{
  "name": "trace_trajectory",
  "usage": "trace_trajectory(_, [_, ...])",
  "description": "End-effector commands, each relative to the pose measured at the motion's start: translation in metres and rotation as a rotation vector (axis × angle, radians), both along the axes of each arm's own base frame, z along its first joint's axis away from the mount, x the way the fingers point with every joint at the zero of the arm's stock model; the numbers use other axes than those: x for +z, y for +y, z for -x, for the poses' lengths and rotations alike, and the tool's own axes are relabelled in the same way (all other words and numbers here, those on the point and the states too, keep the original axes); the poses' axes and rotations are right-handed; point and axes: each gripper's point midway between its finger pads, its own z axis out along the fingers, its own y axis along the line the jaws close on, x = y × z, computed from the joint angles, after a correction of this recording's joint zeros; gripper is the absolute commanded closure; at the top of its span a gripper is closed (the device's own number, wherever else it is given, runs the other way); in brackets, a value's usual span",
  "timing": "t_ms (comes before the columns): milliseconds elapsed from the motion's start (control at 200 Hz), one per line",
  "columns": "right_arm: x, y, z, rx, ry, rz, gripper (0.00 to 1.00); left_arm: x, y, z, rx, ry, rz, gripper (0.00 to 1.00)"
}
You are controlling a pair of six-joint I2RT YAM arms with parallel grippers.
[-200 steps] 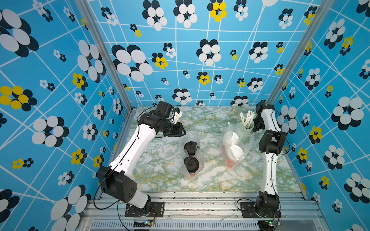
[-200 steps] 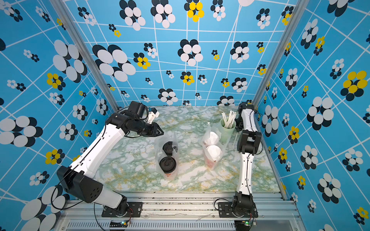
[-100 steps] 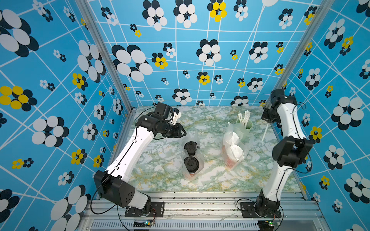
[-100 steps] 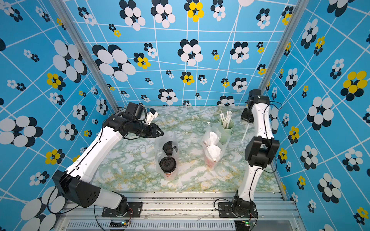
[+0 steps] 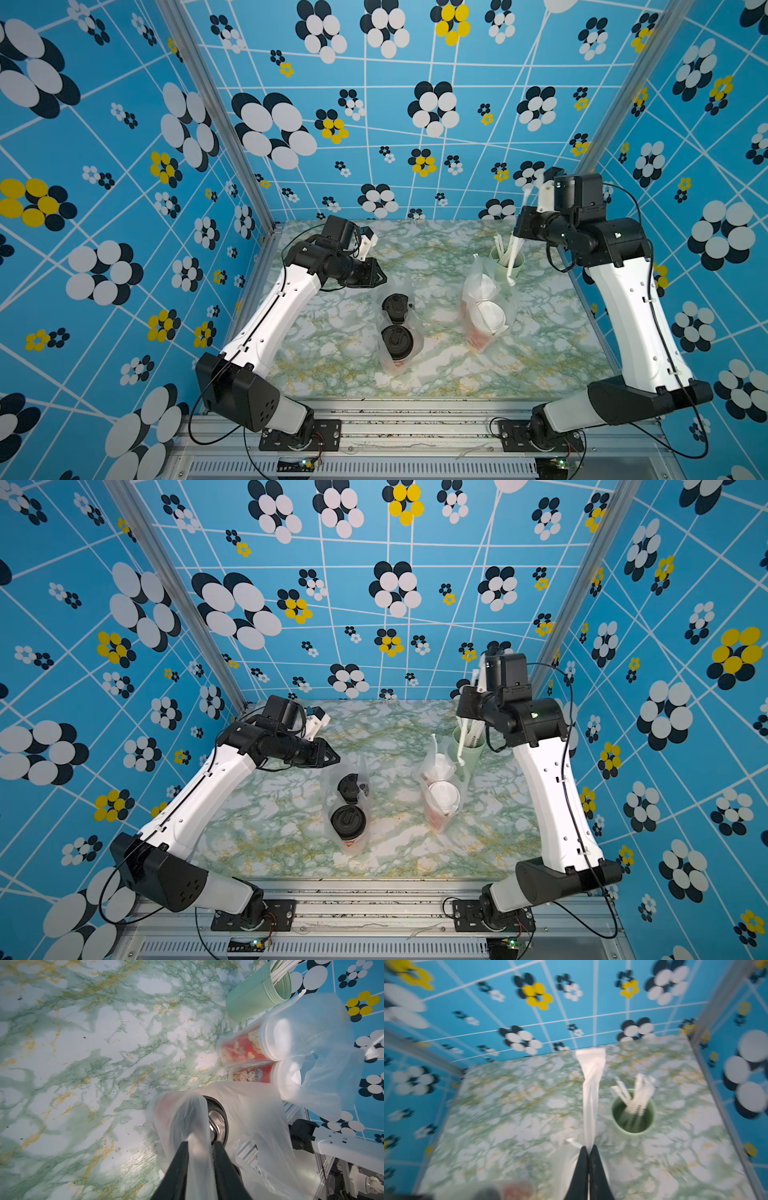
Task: Pack milk tea into plastic carrier bags
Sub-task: Pick up the straw from the container, then place the straw in the plastic carrier bag.
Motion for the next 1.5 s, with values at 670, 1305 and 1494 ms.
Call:
trace_trajectory(670, [-0.004,0.268,0.041,0.645,-0.565,-0.260,1.00,0.016,-0.012,-0.014,0.047,-0.049,0.112,1.00])
trace_trajectory(1305, [-0.067,0.266,0.020,0.574,-0.649,-0.162,1.00,0.017,-0.013,-0.009,0.043,-0.033,0.133,1.00])
trace_trajectory(1494, [-0.084,0.264,0.024,0.586,-0.636,-0.180,1.00,0.019,-0.013,-0.009,0.049,-0.036,0.136,1.00])
